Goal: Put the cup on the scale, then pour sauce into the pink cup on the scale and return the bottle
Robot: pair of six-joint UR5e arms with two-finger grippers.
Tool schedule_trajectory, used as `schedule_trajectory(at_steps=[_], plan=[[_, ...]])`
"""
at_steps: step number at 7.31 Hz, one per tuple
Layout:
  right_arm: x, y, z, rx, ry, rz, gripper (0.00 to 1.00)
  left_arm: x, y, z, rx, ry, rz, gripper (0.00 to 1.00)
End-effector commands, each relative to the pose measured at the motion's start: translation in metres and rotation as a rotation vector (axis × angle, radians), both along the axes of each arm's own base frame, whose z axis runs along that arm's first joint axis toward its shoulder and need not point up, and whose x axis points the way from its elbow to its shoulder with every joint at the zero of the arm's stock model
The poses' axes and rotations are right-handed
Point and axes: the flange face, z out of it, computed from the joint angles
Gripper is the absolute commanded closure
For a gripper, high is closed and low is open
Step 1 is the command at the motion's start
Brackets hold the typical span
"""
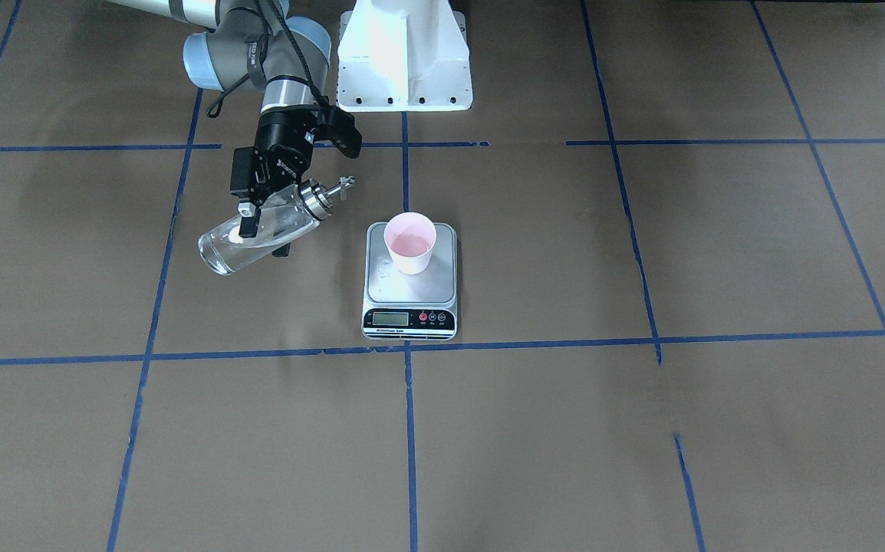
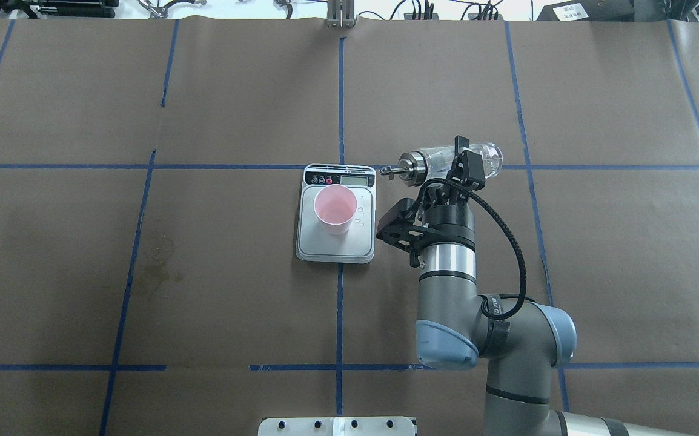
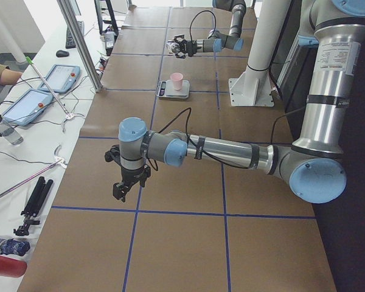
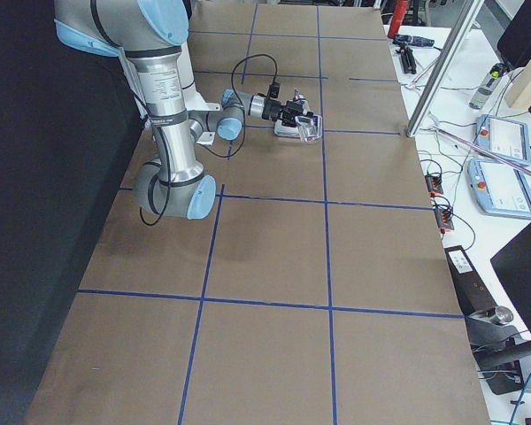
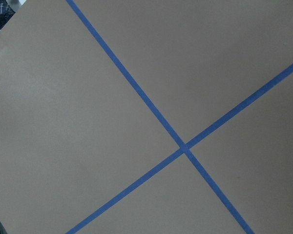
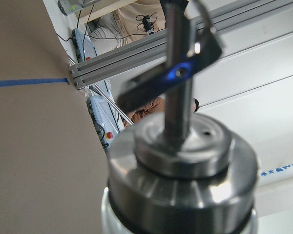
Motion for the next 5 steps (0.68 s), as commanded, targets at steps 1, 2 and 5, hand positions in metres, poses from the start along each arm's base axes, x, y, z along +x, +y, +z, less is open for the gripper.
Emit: schedule_trajectory(at_steps=[1, 2, 5], plan=[[-0.004, -0.003, -0.005, 0.01, 0.149, 0.016, 1.0, -0.001, 0.0, -0.001, 0.0, 0.0, -0.002, 0.0], [-0.006, -0.004, -0.004, 0.009, 0.195, 0.024, 1.0, -0.001, 0.0, 0.0, -0.005, 0.0, -0.001, 0.0], [-0.012, -0.003, -0.01, 0.002, 0.328, -0.002, 1.0, -0.002, 0.003, -0.011, -0.016, -0.003, -0.004, 0.0]])
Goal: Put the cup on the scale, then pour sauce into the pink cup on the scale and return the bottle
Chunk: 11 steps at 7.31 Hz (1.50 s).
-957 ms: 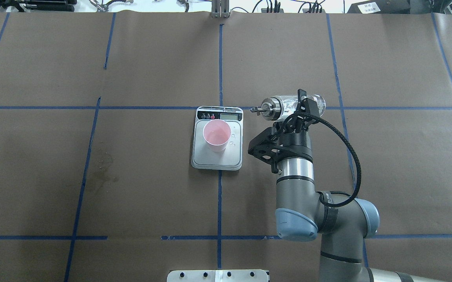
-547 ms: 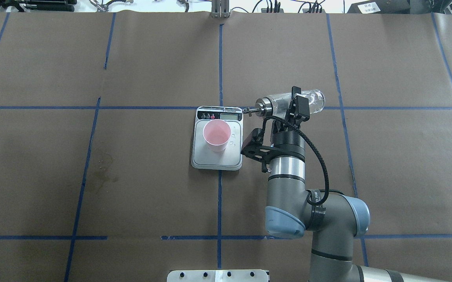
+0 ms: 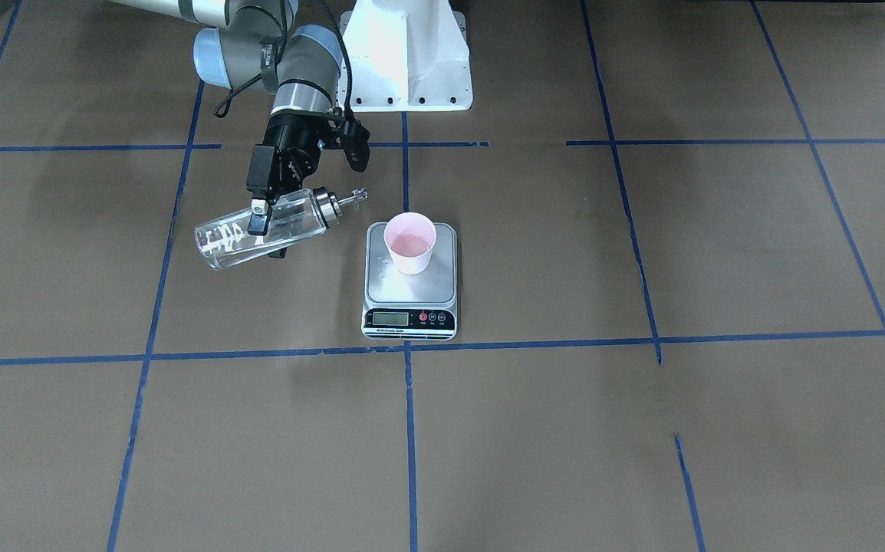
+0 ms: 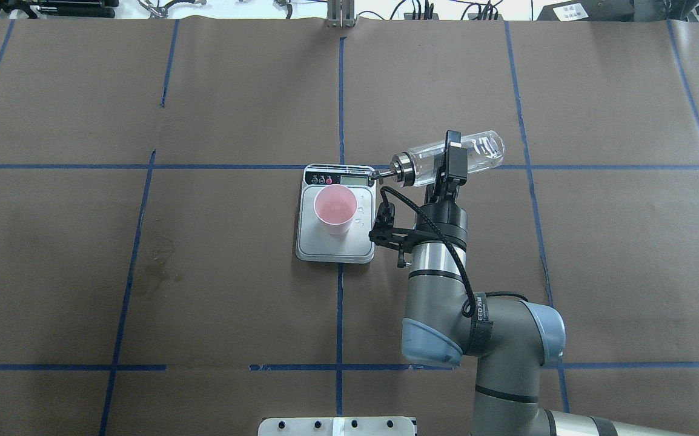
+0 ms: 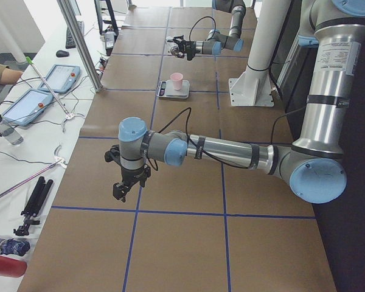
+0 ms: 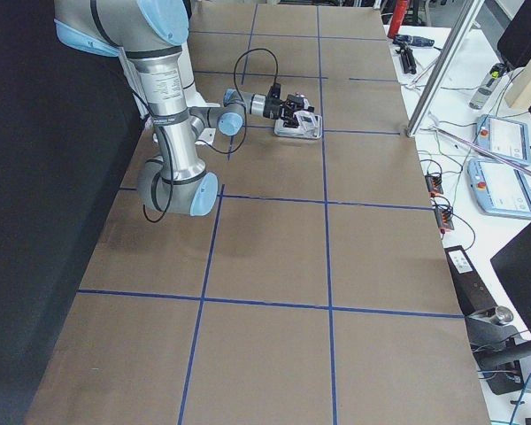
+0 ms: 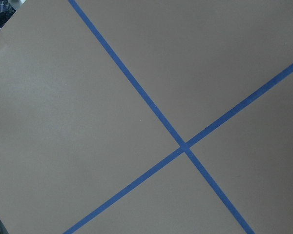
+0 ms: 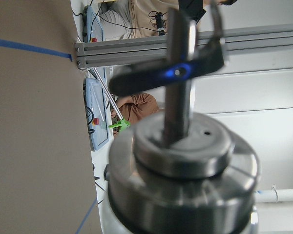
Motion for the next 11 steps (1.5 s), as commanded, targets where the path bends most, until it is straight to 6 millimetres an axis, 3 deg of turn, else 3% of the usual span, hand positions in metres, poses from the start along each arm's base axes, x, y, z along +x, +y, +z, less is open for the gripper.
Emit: schedule_trajectory(at_steps=[1, 3, 6, 11], plan=[[-0.011, -0.003, -0.005, -0.007, 0.084, -0.012, 1.0, -0.001, 0.003, -0.01, -0.013, -0.002, -0.001, 0.0], [-0.031, -0.015, -0.012, -0.016, 0.152, -0.009, 1.0, -0.001, 0.003, -0.011, -0.011, -0.003, -0.001, 0.0], [-0.031, -0.017, -0.012, -0.01, 0.276, -0.006, 1.0, -0.001, 0.002, -0.012, -0.008, -0.003, -0.003, 0.0], [-0.03, -0.017, -0.013, 0.003, 0.29, 0.009, 1.0, -0.002, 0.003, -0.012, -0.011, -0.001, -0.004, 0.0]])
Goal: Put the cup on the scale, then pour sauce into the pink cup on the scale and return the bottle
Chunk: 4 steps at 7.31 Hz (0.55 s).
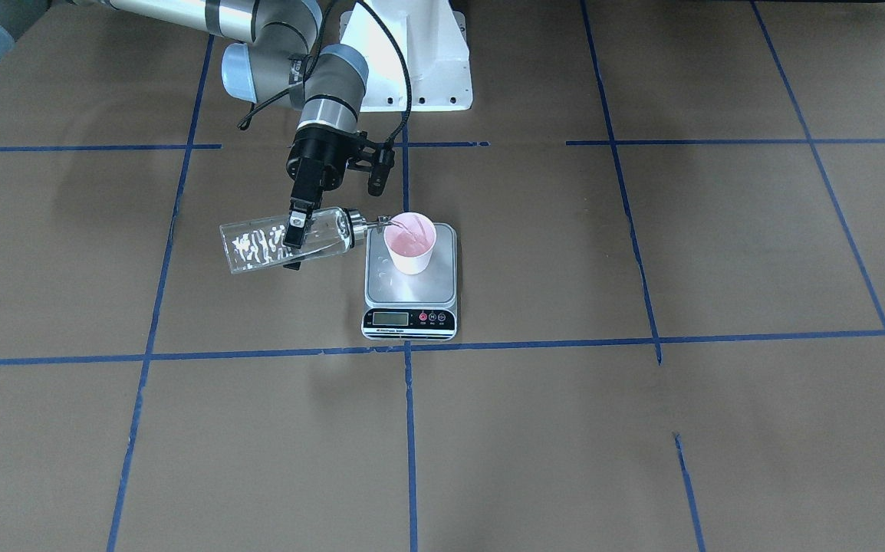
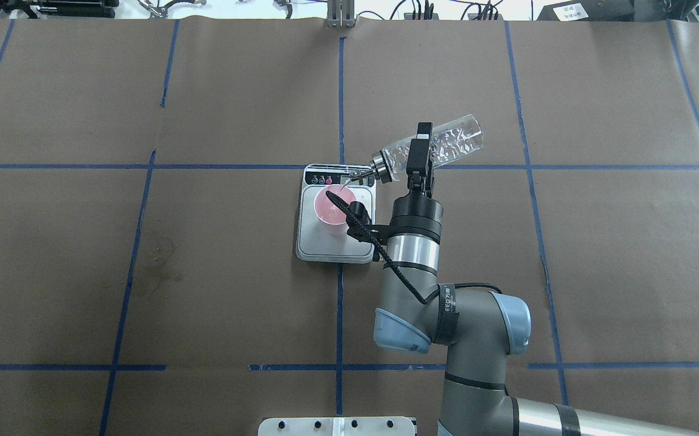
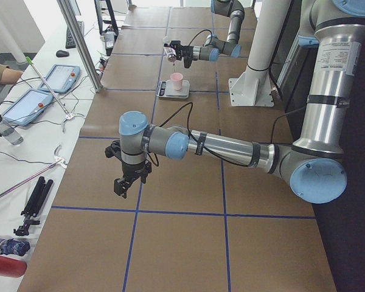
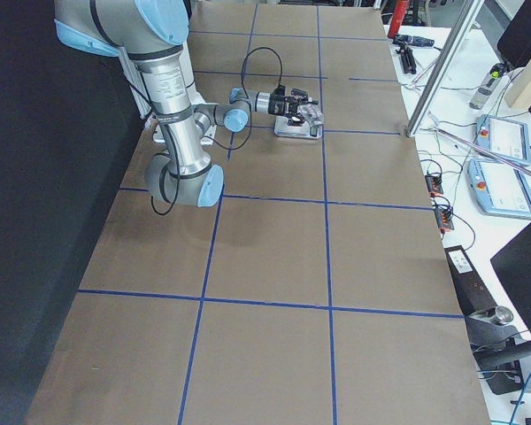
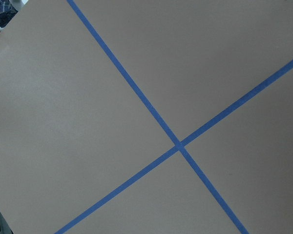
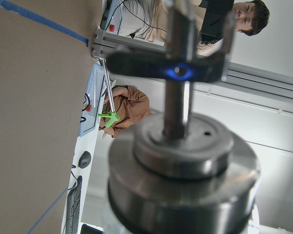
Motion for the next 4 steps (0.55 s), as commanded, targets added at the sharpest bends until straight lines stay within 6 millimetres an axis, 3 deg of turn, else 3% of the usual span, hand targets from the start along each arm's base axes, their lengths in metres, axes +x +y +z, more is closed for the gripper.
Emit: schedule_trajectory(at_steps=[1, 4], plan=[[0.0007, 0.0002, -0.0001, 0.002, -0.001, 0.001, 1.0, -0.0001, 0.0001, -0.0003, 0.0, 0.001, -0.001, 0.0], [0.0015, 0.0004, -0.0015, 0.003, -0.006, 0.001, 1.0, -0.0009, 0.0003, -0.0024, 0.003, 0.002, -0.002, 0.0]])
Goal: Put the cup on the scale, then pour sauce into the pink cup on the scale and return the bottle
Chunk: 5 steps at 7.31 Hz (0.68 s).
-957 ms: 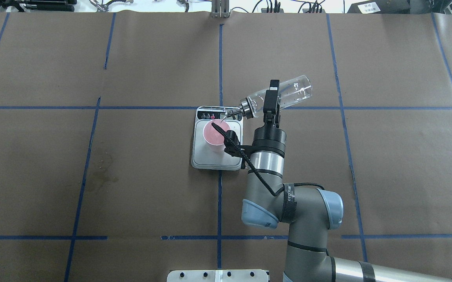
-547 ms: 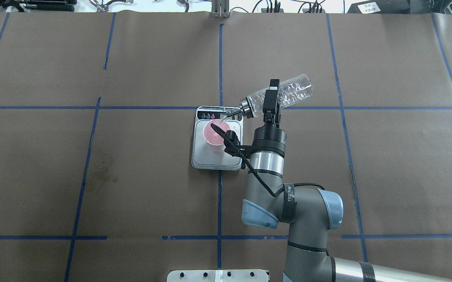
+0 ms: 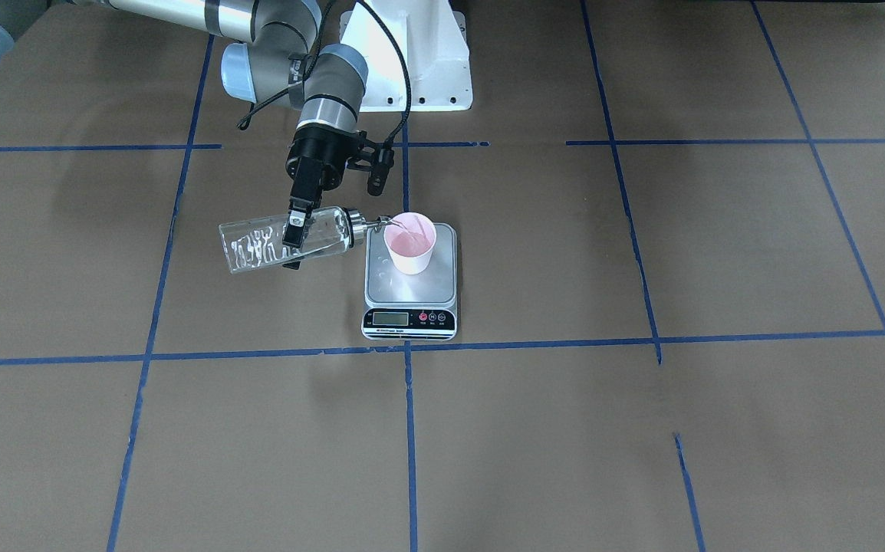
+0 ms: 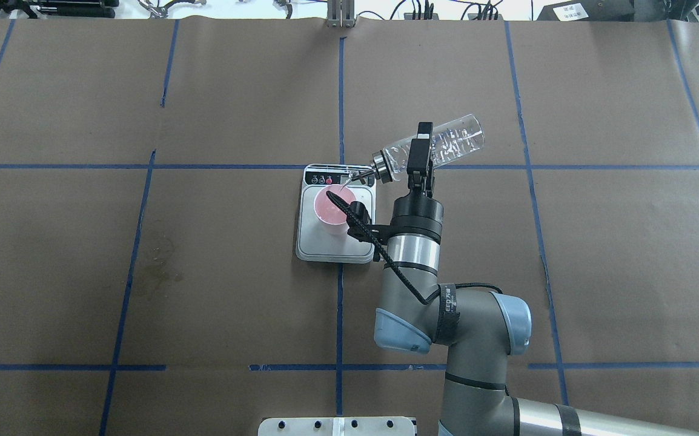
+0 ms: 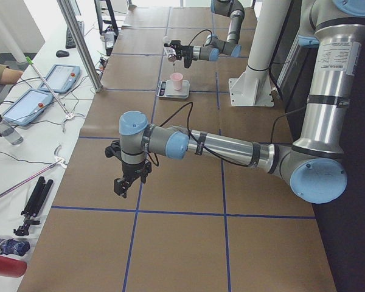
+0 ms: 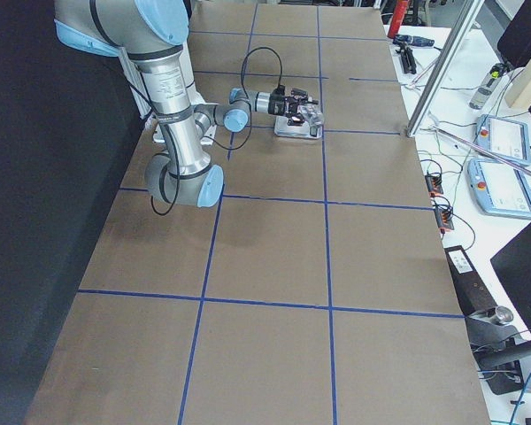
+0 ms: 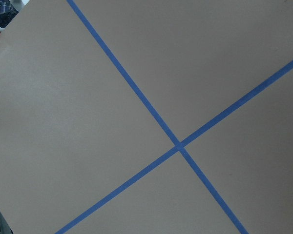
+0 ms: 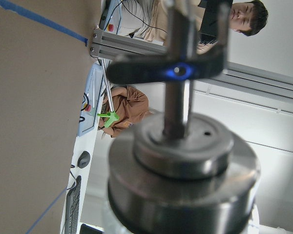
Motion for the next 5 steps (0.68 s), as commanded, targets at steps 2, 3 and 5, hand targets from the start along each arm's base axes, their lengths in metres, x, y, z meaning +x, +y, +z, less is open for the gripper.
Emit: schedule_trajectory(at_steps=[2, 3, 5], plan=[[0.0014, 0.0004, 0.0036, 0.0, 0.0, 0.0, 1.0, -0.0001, -0.0002, -0.0018, 0.003, 0.001, -0.001, 0.0], [0.0014, 0.0014, 0.004, 0.0, 0.0, -0.002, 1.0, -0.0001, -0.0002, -0.0018, 0.004, 0.0, 0.0, 0.0], [0.0009, 0.0032, 0.0054, 0.003, -0.01, -0.002, 1.0, -0.0002, 0.0004, -0.0017, 0.004, 0.0, 0.0, 0.0]])
